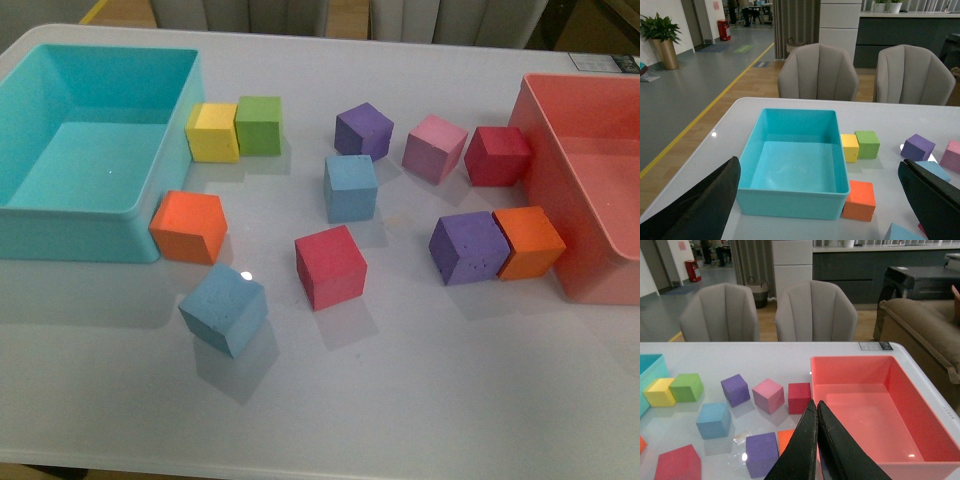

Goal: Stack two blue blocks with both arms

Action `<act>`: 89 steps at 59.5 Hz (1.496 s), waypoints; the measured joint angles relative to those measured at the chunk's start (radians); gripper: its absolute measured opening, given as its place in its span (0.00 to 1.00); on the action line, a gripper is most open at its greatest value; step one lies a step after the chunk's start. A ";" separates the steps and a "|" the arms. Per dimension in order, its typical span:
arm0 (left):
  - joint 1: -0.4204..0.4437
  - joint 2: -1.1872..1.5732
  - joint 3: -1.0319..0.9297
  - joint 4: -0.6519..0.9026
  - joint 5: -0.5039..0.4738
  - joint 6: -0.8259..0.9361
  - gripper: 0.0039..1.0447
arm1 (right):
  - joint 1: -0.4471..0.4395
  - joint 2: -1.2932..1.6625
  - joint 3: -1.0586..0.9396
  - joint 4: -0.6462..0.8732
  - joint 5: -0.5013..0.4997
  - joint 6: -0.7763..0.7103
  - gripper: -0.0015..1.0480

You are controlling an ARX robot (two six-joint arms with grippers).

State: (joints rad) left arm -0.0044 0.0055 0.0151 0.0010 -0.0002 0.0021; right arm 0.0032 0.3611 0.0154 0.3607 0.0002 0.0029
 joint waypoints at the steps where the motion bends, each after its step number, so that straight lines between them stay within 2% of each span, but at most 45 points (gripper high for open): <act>1: 0.000 0.000 0.000 0.000 0.000 0.000 0.92 | 0.000 -0.008 0.000 -0.008 0.000 0.000 0.02; 32: 0.000 0.000 0.000 0.000 0.000 0.000 0.92 | 0.000 -0.183 0.000 -0.182 0.000 0.000 0.02; 36: 0.000 0.000 0.000 0.000 0.000 0.000 0.92 | 0.000 -0.277 0.000 -0.309 -0.001 0.000 0.02; 39: 0.000 0.000 0.000 0.000 0.000 0.000 0.92 | 0.000 -0.330 0.000 -0.350 0.001 0.000 0.02; 52: 0.000 0.000 0.000 0.000 0.000 0.000 0.92 | 0.000 -0.354 0.000 -0.359 0.001 -0.001 0.03; 79: 0.000 0.000 0.000 0.000 0.000 0.000 0.92 | 0.000 -0.355 0.000 -0.359 0.001 0.000 0.81; 84: -0.051 0.165 0.117 -0.290 -0.143 0.082 0.92 | 0.000 -0.356 0.000 -0.359 0.002 0.000 0.93; 86: -0.077 0.271 0.174 -0.402 -0.177 0.111 0.92 | 0.000 -0.356 0.000 -0.359 0.002 0.000 0.92; 89: -0.107 0.352 0.199 -0.441 -0.193 0.133 0.92 | 0.000 -0.357 0.000 -0.359 0.001 0.000 0.91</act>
State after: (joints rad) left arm -0.1116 0.3580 0.2138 -0.4400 -0.1932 0.1349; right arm 0.0032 0.0044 0.0154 0.0013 0.0010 0.0025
